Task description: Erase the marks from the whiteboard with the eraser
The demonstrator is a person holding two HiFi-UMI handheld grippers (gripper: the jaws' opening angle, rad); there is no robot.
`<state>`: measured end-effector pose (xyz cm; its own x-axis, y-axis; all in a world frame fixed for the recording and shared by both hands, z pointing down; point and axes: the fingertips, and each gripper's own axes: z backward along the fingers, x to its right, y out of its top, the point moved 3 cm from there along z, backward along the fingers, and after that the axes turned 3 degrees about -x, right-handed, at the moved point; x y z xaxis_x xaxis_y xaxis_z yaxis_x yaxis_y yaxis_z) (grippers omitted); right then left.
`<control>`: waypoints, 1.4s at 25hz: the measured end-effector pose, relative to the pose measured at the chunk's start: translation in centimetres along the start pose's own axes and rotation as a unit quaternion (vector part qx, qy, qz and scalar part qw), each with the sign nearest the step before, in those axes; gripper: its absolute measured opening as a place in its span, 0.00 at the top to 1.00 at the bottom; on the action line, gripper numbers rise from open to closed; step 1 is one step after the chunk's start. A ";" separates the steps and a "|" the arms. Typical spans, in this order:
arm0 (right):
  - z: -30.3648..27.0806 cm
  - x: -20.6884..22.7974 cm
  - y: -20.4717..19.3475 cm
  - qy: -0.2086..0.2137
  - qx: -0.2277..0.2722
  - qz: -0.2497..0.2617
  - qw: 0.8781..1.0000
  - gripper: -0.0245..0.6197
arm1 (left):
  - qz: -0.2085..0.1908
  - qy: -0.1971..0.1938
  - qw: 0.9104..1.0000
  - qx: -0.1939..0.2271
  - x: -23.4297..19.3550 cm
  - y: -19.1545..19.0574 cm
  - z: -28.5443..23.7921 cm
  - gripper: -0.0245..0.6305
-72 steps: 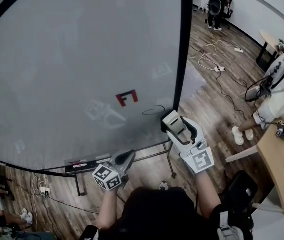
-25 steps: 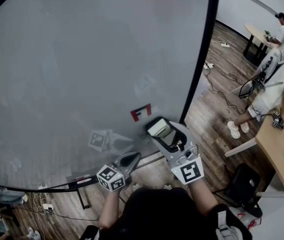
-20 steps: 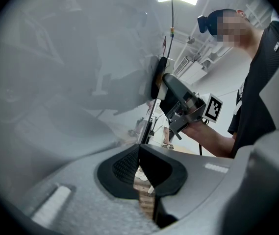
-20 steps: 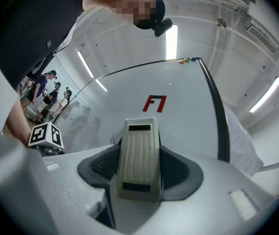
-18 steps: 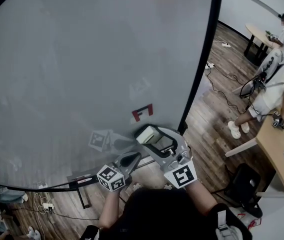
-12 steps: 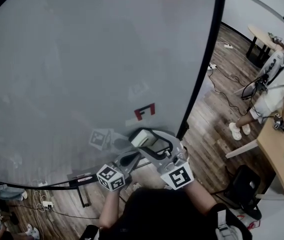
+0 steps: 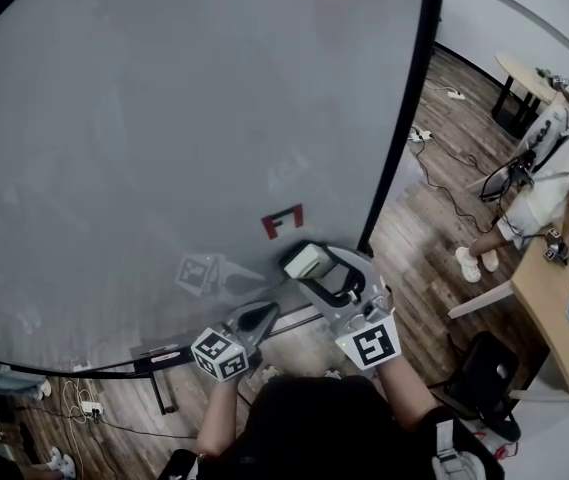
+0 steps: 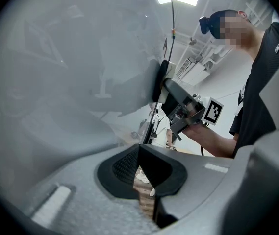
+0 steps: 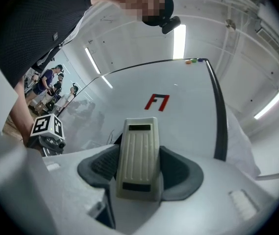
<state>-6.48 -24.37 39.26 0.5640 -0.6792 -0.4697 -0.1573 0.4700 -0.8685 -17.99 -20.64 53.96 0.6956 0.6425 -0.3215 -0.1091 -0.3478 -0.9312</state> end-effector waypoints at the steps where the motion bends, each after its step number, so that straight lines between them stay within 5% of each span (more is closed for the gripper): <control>1: 0.5 0.8 -0.4 -0.010 -0.004 -0.004 1.000 0.57 | -0.001 -0.001 1.000 -0.001 0.1 0.0 -0.1 0.95; 9: 3.1 6.0 -1.7 -0.090 0.001 -0.058 0.994 0.57 | -0.001 -0.007 1.000 -0.005 1.0 -0.3 -0.8 0.95; 17: 3.2 6.6 -1.1 -0.114 0.016 -0.070 0.991 0.57 | 0.002 0.000 1.000 -0.005 1.2 -0.6 -0.3 0.95; 35: 0.8 2.5 0.5 -0.075 0.029 -0.081 0.993 0.57 | 0.003 0.012 1.000 0.000 0.8 -0.6 1.5 0.95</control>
<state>-4.47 -25.38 37.80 0.6927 -0.6593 -0.2922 -0.0096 0.3968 -0.9179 -18.39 -18.88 54.01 0.7125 0.6235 -0.3218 -0.1120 -0.3517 -0.9294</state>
